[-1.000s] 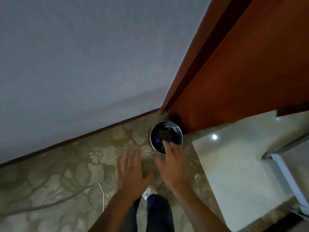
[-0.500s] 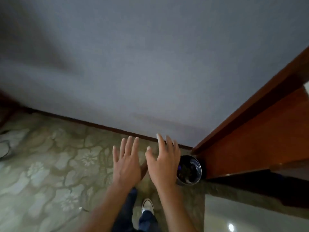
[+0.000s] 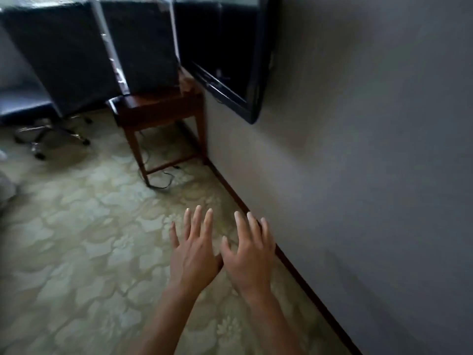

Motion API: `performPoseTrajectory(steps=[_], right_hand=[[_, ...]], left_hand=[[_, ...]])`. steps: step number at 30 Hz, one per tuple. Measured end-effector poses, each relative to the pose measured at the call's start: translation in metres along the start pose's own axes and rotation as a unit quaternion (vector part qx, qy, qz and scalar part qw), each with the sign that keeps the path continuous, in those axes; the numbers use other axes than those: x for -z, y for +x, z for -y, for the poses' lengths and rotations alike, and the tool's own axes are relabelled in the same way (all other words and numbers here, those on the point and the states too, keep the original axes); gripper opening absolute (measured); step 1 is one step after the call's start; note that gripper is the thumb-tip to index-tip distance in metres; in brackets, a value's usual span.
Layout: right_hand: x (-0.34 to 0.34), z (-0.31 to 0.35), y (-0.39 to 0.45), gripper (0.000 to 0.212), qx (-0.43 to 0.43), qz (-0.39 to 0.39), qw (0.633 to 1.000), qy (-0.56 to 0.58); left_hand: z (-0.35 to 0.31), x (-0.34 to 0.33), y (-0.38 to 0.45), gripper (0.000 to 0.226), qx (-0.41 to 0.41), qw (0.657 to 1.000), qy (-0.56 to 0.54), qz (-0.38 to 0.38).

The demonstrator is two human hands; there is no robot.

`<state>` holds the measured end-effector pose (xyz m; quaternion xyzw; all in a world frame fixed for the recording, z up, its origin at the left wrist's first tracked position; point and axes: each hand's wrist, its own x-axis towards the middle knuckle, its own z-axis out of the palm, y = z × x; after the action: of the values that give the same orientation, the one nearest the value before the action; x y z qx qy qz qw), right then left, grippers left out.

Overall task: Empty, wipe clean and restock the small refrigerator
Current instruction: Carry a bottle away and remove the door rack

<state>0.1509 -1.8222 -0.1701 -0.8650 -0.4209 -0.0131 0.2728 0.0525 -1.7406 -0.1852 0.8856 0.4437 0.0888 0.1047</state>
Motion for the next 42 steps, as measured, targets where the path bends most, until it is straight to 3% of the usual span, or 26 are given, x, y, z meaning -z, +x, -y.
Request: performPoseTrajectory(steps=[8, 15, 26, 35, 42], right_hand=[[-0.1, 0.192, 0.048, 0.067, 0.139, 0.049, 0.989, 0.033], [-0.159, 0.306, 0.095, 0.074, 0.197, 0.102, 0.975, 0.026], [-0.266, 0.413, 0.196, 0.073, 0.227, 0.138, 0.962, 0.059], [-0.348, 0.51, 0.323, 0.07, 0.338, 0.148, 0.927, 0.069], [-0.406, 0.586, 0.384, 0.071, 0.355, 0.189, 0.912, 0.085]], left_hand=[[0.212, 0.085, 0.02, 0.095, 0.127, 0.988, 0.01, -0.082], [0.351, 0.133, 0.041, 0.097, 0.174, 0.979, 0.047, -0.092], [0.488, 0.151, 0.146, 0.098, 0.234, 0.965, 0.046, -0.111], [0.584, 0.187, 0.274, 0.095, 0.267, 0.952, 0.087, -0.119], [0.656, 0.197, 0.329, 0.094, 0.307, 0.94, 0.084, -0.125]])
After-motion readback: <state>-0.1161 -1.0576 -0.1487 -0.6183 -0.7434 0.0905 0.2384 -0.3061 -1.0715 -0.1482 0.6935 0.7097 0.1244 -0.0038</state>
